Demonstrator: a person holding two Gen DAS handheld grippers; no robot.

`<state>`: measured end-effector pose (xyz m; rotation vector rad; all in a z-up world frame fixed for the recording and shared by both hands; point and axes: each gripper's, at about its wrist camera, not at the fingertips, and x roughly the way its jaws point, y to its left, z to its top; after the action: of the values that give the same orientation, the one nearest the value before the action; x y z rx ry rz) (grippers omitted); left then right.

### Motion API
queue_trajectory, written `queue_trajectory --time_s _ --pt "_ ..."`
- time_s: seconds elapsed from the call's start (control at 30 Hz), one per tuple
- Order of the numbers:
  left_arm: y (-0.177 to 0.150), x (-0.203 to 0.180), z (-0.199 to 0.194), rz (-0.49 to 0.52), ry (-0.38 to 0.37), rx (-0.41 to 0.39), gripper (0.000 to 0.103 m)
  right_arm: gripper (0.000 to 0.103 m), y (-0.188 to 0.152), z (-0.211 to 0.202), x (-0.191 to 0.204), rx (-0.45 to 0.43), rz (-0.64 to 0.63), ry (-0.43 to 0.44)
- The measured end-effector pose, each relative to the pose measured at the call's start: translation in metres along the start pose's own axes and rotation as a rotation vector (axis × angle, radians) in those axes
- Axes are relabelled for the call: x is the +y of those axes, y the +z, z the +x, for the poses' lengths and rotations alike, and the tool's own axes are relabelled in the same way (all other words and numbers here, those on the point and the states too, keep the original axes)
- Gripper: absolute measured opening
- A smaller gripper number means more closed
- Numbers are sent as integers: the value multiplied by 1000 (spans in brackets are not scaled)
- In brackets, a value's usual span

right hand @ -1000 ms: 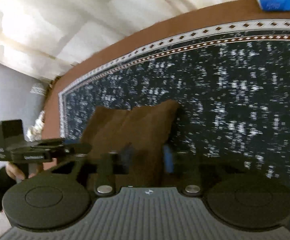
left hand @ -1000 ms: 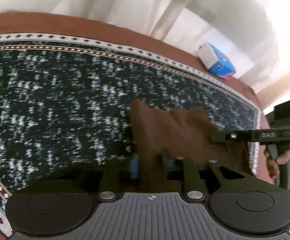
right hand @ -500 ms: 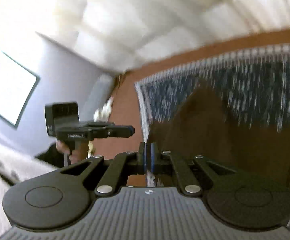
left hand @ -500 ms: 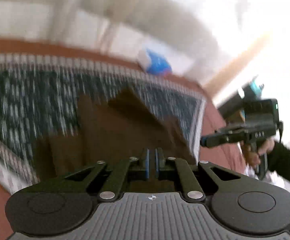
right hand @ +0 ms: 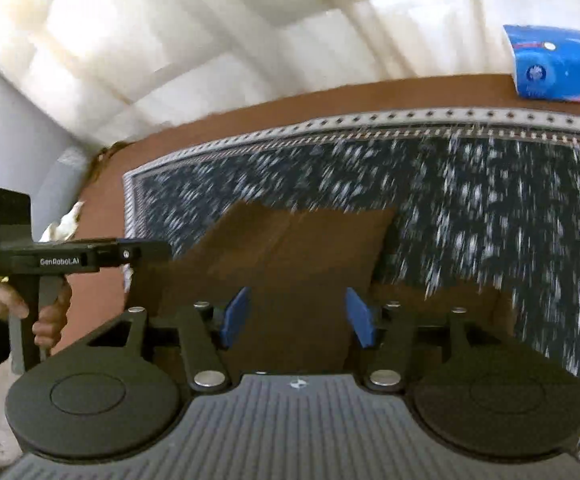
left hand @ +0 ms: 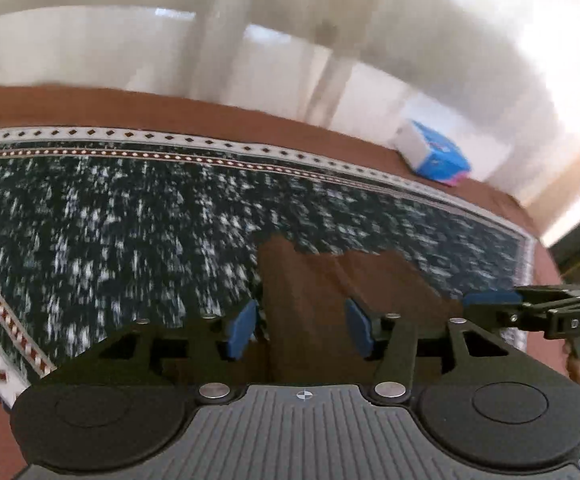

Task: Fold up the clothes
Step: 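Grasp the folded garment corner with both grippers and lift it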

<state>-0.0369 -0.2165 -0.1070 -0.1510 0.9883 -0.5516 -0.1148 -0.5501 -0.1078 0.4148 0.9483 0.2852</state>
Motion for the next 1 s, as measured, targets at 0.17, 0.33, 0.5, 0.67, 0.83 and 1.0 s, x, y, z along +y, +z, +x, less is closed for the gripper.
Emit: queue_trajectory --time_s 0.17,0.33,0.5,0.67,0.83,1.0 --pt "9 0 31 13 38 70 72 62 21 24 -25 20 39 -28" --pt "11 6 53 -12 18 128 69 63 30 48 -47 70 153 27" --pt "10 8 64 -35 -41 177 43 50 34 66 -60 109 267 140" --pt "15 6 45 -51 -109 127 2 6 40 59 -59 68 299 219" --pt "12 -10 -15 -11 -216 31 2 5 48 14 -35 -26 253 335" --pt "-16 -31 -79 71 -323 -16 2 5 32 -51 9 -59 143 437"
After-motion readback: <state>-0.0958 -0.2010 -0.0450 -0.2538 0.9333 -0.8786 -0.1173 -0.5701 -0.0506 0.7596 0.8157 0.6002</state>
